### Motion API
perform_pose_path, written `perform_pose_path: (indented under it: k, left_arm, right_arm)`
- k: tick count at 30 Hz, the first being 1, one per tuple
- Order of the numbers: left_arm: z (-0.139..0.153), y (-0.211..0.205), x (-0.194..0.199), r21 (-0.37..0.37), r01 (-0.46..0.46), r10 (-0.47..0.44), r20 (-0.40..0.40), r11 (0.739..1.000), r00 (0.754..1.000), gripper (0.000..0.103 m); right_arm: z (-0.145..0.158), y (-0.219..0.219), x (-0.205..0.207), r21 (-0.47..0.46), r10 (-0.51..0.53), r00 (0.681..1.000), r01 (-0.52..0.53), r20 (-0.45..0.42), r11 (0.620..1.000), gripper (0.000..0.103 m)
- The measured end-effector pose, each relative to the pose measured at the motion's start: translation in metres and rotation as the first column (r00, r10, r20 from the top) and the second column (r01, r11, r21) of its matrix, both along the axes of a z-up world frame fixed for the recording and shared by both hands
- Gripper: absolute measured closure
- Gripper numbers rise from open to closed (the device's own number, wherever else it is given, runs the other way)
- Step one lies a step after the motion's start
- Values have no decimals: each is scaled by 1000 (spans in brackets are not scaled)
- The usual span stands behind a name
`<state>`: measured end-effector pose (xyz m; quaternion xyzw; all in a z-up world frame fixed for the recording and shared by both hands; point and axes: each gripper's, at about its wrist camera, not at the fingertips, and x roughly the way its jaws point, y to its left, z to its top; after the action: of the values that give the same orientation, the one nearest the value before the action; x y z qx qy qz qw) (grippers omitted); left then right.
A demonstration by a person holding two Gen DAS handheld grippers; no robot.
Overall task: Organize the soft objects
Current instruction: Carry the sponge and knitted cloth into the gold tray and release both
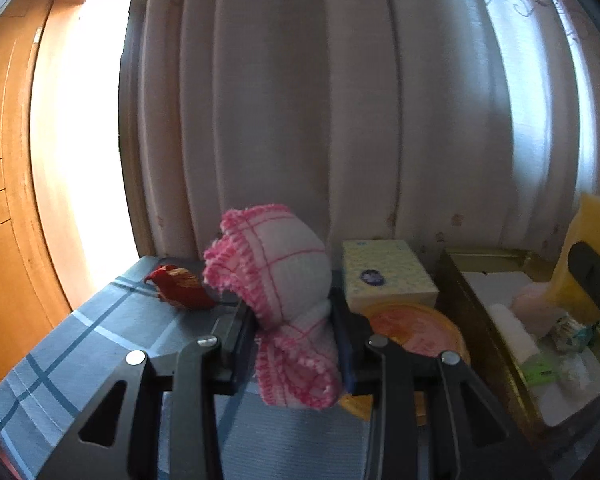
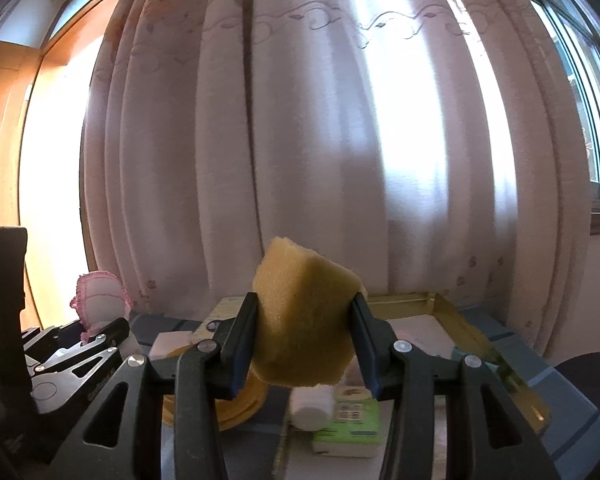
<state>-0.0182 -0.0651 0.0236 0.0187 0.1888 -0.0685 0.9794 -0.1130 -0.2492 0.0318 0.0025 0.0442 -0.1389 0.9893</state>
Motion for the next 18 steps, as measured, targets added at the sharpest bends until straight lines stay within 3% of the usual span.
perform_pose_path:
  k: [12, 18]
  left_arm:
    - [2, -41, -13, 14, 91, -92, 25, 996, 995, 69]
    - [4, -62, -20, 18, 140, -141, 37, 990, 989, 69]
  right_arm:
    - [3, -53, -21, 24, -104, 994, 104, 13, 994, 56]
    - [5, -78, -31, -16, -176, 984, 176, 14, 984, 56]
